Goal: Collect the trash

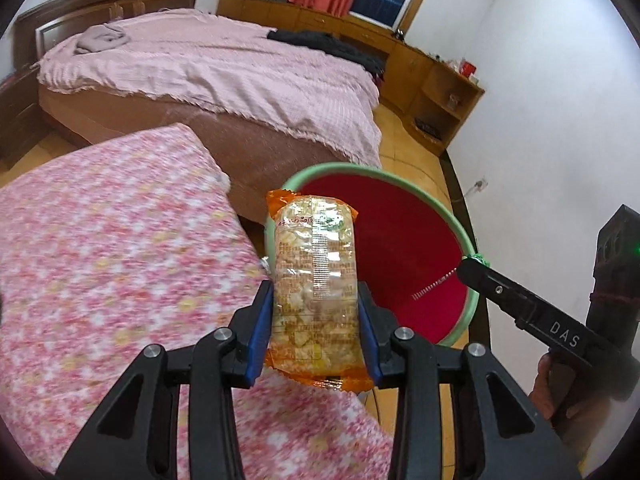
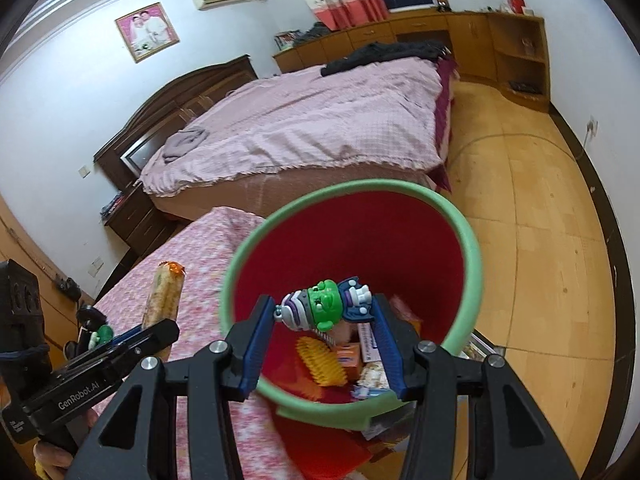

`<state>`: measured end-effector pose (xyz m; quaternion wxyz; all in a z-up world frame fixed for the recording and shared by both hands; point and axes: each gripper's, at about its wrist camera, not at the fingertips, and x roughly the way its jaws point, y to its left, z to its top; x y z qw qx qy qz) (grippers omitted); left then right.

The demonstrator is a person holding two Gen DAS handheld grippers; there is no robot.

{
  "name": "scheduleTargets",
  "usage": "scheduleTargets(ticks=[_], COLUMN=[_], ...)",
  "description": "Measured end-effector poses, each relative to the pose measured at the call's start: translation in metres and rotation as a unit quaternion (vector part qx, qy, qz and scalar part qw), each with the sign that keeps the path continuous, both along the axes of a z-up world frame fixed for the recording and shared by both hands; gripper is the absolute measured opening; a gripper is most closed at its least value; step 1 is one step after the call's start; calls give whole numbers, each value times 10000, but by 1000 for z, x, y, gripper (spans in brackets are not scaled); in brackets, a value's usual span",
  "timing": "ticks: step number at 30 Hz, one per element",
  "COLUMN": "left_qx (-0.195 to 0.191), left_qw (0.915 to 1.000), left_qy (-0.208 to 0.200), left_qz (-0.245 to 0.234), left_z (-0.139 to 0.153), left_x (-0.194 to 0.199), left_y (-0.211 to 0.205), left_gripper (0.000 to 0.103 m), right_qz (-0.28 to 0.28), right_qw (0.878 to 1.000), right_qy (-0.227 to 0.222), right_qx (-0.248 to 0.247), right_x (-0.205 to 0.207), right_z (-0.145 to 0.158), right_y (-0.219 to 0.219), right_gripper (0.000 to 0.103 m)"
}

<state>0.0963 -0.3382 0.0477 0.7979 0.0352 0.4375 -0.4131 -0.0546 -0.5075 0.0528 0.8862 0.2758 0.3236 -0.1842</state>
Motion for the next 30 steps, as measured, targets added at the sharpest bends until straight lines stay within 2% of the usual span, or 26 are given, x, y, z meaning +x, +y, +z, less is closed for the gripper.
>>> scheduleTargets(ticks=[9, 14, 22, 30], left_qx=[254, 302, 225, 150], left_qw=[9992, 9991, 9997, 9996], left_qy=[134, 98, 90, -54], left_qz=[-264, -275, -16, 240], left_z=[-24, -26, -20, -2], left_x=[-4, -3, 6, 0], left_y=[-36, -46, -34, 3], left_gripper=[40, 45, 47, 47], right_qz=[-122, -112, -52, 25], right_qw=[9996, 9995, 9996, 9998], right_qy=[110, 81, 24, -158], right_qx=[233, 298, 272, 123], right_x=[-1, -1, 0, -7], right_z=[-27, -32, -28, -8], right_y=[-26, -31, -25, 1], right_gripper=[53, 54, 57, 64])
